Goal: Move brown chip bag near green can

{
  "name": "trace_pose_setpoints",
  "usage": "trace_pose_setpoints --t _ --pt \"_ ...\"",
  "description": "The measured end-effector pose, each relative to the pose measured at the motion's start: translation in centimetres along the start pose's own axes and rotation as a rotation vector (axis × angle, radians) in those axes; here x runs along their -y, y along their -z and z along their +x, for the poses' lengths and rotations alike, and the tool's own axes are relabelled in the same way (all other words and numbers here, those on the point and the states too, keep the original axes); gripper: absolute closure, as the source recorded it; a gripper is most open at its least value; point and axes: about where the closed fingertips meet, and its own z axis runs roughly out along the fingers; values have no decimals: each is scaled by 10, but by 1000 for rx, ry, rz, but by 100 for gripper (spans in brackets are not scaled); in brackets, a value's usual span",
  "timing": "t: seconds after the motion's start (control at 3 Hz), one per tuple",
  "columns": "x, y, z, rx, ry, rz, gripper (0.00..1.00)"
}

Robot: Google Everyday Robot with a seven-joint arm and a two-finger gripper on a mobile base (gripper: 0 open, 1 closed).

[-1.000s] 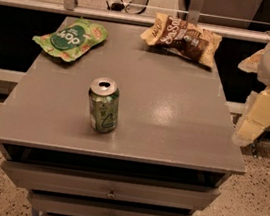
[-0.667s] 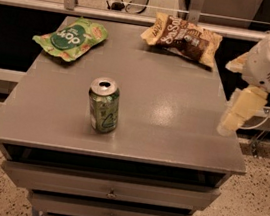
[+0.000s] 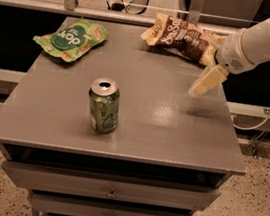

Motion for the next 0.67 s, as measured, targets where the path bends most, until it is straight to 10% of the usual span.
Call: trace_pose_setpoints --t 0.67 --pt "81 -27 -21 125 -13 150 0"
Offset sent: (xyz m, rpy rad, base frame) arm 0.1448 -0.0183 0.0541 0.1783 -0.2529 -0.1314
